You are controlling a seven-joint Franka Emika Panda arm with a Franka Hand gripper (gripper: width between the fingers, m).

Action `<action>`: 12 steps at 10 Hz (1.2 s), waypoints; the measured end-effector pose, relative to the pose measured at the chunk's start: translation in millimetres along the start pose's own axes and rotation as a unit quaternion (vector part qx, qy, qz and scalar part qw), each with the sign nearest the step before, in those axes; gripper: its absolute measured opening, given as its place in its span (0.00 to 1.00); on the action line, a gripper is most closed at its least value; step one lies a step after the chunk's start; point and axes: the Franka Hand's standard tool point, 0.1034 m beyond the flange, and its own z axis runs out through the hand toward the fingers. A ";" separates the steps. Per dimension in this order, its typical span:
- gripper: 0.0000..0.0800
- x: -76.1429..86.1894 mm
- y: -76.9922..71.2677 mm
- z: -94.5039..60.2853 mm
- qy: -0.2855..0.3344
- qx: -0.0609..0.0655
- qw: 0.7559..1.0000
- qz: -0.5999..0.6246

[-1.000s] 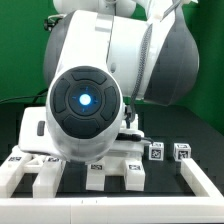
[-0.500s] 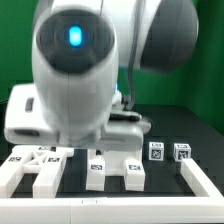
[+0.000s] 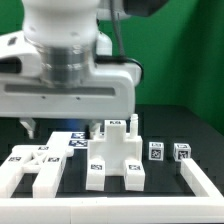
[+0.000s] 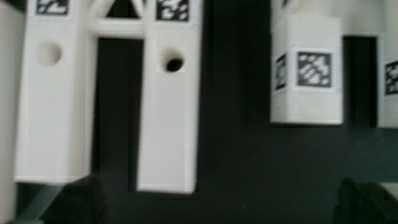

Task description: Assemble chair

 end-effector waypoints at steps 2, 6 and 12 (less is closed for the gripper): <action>0.81 -12.5 13.0 7.3 0.056 -0.004 0.998 0.012; 0.81 -17.3 7.4 11.1 0.092 -0.024 0.995 0.031; 0.81 -19.3 20.3 51.6 0.092 0.006 0.996 0.001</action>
Offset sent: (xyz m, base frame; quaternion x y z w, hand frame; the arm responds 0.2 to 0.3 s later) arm 0.0000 0.0000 0.0000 0.0000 0.1296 0.0000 0.9916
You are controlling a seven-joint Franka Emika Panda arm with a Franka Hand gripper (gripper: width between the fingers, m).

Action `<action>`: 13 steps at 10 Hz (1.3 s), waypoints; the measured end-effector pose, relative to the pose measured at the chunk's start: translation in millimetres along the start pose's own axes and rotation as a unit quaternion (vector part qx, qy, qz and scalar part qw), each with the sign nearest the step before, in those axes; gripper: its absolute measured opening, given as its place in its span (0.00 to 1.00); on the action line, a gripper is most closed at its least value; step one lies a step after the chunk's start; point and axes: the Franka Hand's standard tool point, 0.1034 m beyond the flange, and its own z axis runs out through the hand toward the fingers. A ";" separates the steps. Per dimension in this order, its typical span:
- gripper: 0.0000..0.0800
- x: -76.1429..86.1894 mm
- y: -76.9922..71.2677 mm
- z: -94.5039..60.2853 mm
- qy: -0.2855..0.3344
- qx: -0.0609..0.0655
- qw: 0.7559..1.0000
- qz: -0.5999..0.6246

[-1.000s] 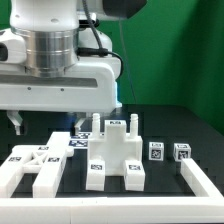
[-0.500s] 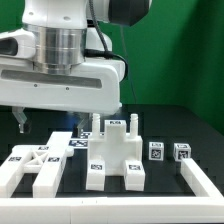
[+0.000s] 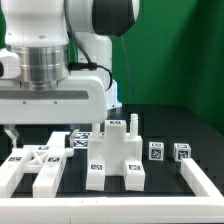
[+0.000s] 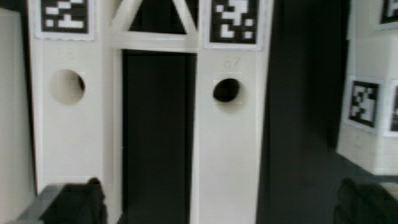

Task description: Assemble chair

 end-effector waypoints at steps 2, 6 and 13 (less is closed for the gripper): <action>0.81 -3.9 1.6 13.5 -0.008 -0.002 1.000 0.001; 0.81 -5.4 -3.2 39.1 -0.019 -0.006 1.000 -0.005; 0.35 -7.0 -4.7 43.8 -0.023 -0.007 1.000 0.000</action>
Offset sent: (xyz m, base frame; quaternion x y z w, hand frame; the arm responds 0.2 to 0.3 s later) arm 0.0063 0.0146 -0.0300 0.0393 0.0185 0.0076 0.9990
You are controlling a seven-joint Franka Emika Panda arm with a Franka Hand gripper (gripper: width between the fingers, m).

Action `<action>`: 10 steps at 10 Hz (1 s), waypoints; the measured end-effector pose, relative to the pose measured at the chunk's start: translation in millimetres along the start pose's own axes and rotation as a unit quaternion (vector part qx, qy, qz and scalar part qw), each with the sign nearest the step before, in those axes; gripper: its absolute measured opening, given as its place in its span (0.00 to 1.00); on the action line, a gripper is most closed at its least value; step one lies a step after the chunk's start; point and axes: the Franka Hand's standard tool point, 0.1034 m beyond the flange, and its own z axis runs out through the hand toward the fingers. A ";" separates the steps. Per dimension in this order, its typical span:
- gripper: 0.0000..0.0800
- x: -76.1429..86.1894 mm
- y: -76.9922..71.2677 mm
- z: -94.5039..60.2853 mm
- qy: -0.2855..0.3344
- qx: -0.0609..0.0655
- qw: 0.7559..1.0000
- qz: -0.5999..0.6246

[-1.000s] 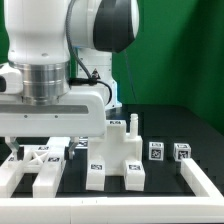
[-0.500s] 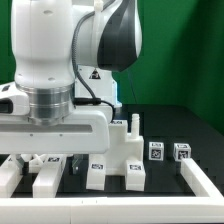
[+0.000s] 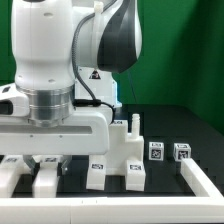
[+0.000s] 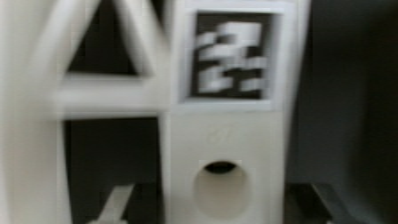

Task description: Assemble chair

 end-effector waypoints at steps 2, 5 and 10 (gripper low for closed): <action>0.35 0.0 0.0 0.0 0.000 0.000 1.000 0.000; 0.35 0.0 0.0 0.0 0.000 0.000 1.000 0.000; 0.36 -1.6 3.2 -77.0 0.006 0.013 1.000 0.003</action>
Offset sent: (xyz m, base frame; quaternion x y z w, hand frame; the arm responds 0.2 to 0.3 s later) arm 0.0000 0.0000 0.0000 0.0000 0.0000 0.0000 1.0000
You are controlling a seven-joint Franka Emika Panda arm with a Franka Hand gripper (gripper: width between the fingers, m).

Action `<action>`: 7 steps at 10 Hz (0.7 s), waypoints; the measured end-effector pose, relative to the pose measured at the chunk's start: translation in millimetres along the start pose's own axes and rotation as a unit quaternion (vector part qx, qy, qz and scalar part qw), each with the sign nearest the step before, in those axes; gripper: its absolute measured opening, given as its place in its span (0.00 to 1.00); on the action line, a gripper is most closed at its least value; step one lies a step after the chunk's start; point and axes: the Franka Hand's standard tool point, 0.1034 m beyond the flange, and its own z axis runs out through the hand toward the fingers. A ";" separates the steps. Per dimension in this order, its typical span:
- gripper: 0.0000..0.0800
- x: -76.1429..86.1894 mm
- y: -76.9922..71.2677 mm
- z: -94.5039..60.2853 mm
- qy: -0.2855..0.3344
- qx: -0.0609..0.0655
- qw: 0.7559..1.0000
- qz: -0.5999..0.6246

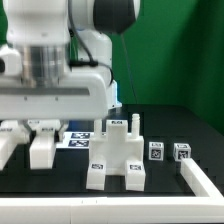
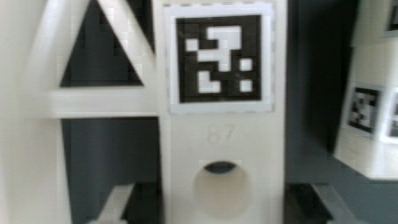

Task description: Assemble chair

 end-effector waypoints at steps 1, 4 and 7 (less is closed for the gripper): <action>0.36 -3.1 -4.1 -15.3 -0.002 0.003 1.000 0.004; 0.36 -27.7 -54.0 -72.4 -0.016 0.014 0.998 0.060; 0.36 -25.6 -90.0 -85.3 -0.052 0.012 0.996 0.066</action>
Offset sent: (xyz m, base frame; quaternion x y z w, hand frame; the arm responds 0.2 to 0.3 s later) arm -0.0315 0.0576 0.0803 -0.0321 -0.0852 0.1219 0.9884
